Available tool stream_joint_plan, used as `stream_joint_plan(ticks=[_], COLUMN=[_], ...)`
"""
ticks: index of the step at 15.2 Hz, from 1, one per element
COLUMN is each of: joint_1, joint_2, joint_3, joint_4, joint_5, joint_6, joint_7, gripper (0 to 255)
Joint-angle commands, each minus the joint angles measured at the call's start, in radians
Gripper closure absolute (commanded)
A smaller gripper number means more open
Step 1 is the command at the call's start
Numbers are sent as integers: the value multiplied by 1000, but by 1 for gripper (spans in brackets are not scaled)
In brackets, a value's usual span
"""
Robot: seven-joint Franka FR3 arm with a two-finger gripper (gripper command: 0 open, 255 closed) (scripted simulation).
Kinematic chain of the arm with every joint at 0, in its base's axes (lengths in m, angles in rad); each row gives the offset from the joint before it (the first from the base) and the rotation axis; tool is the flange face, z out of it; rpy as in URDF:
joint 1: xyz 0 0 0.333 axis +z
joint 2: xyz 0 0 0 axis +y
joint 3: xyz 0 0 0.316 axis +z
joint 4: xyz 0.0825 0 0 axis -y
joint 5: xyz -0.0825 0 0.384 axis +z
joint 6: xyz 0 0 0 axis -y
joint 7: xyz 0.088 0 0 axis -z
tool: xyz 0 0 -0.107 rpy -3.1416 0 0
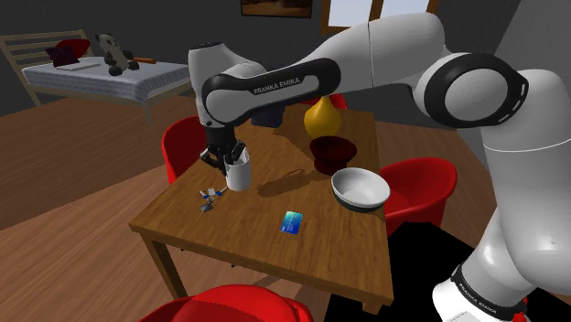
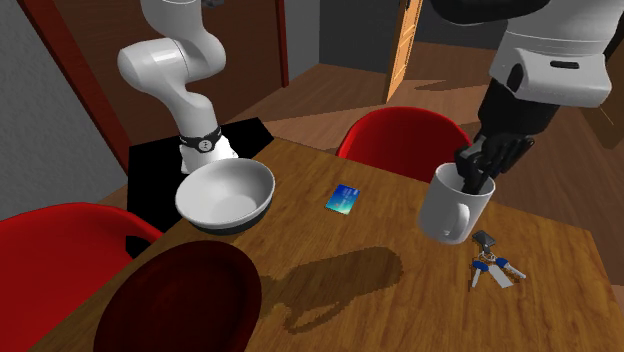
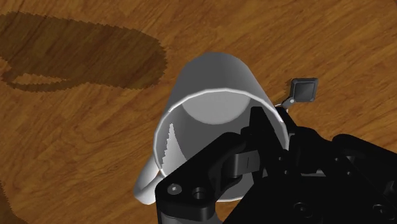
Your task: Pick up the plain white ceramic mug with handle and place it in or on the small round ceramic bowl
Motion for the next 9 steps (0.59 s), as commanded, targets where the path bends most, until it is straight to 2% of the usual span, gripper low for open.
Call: stream_joint_plan(ticks=[1,9], joint_1=[-1,7], joint_2=[-9,-14], joint_3=[1,4], joint_4=[13,113], joint_5=[3,8], joint_6=[-22,-125], joint_7=[-4,-15], gripper=[255,255])
